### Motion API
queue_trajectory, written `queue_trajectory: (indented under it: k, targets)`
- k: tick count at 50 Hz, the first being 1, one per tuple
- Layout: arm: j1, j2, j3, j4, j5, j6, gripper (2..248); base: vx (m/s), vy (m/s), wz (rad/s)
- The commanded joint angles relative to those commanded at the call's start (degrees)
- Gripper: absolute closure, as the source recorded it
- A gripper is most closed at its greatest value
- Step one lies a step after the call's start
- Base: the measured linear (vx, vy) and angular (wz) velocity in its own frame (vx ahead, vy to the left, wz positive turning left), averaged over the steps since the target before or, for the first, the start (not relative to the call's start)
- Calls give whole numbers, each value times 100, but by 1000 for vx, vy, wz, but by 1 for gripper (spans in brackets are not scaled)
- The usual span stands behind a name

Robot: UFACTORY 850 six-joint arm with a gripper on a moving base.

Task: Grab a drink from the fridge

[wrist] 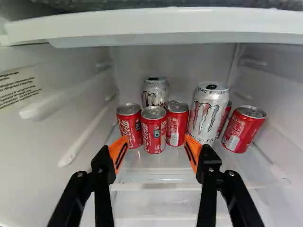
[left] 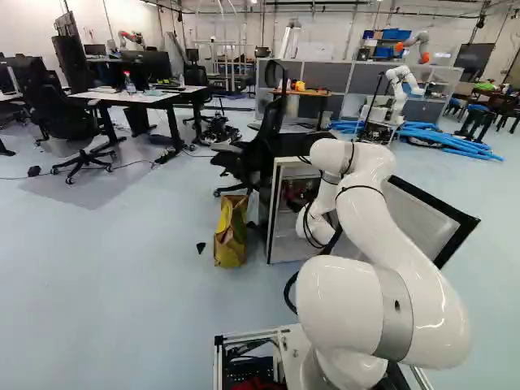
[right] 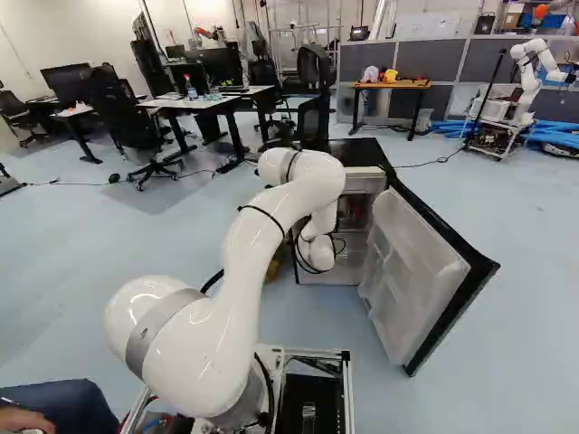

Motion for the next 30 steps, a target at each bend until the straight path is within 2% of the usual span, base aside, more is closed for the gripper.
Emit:
queue_trajectory:
  k: [30]
  targets:
    - [29, -76, -147, 0, -488, 0, 75, 0, 0, 0]
